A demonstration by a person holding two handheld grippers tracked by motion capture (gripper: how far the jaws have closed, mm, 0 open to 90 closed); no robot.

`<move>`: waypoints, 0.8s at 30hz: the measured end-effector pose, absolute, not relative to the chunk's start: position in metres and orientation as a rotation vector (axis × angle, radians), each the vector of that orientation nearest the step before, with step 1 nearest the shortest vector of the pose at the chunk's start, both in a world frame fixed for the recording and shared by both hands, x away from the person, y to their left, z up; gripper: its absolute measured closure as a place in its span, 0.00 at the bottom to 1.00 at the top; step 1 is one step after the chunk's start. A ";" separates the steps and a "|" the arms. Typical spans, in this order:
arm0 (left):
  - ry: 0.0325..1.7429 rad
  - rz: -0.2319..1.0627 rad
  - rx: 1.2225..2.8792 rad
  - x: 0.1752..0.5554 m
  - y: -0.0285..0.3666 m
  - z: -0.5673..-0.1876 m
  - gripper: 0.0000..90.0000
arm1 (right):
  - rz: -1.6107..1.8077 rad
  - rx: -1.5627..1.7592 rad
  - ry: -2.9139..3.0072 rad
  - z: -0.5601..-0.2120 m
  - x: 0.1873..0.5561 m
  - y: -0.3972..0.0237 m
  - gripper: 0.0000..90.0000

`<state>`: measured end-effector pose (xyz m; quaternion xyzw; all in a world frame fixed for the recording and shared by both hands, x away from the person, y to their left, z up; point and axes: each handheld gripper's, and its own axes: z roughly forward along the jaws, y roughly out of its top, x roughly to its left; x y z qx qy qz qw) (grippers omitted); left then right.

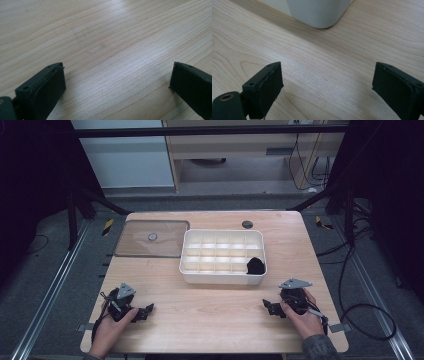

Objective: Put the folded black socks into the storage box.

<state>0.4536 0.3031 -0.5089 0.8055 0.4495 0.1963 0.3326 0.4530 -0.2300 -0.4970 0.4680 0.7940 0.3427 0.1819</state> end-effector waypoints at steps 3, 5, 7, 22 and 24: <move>1.174 0.513 2.104 0.454 0.303 -0.509 0.00 | 0.965 1.328 2.227 -0.499 0.455 -0.229 0.11; 1.174 0.513 2.104 0.454 0.303 -0.509 0.00 | 0.968 1.336 2.218 -0.501 0.455 -0.228 0.11; 1.174 0.513 2.104 0.454 0.303 -0.509 0.00 | 0.965 1.342 2.216 -0.503 0.456 -0.228 0.11; 1.172 0.515 2.107 0.455 0.303 -0.509 0.00 | 0.949 1.310 2.187 -0.512 0.455 -0.217 0.08; 1.179 0.518 2.104 0.458 0.302 -0.509 0.00 | 0.953 1.317 2.187 -0.512 0.453 -0.215 0.08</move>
